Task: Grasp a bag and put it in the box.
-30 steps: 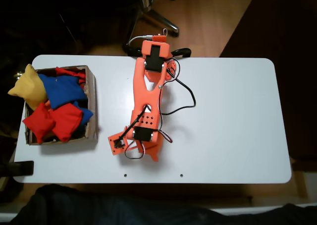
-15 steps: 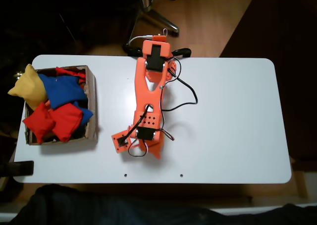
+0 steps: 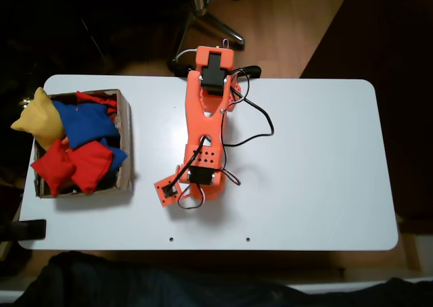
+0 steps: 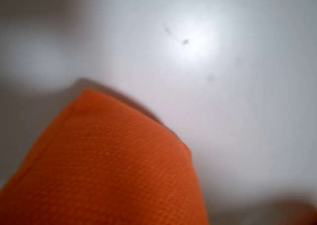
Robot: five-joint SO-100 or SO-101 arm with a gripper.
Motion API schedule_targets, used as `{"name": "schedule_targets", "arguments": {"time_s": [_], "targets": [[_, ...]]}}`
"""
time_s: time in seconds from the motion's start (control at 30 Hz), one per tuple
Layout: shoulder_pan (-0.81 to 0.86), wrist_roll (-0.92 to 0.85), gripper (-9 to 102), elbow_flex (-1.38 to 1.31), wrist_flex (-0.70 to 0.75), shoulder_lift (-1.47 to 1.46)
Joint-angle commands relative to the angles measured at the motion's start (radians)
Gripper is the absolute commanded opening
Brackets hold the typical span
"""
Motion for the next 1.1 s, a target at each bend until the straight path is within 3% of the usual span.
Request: {"name": "schedule_targets", "arguments": {"time_s": [0.0,0.2,1.07], "targets": [[0.008,-0.009,30,0.015,0.0,0.048],[0.011,0.003,19,0.021,0.0,0.121],[0.043,0.137,19,-0.061,0.08,0.522]]}}
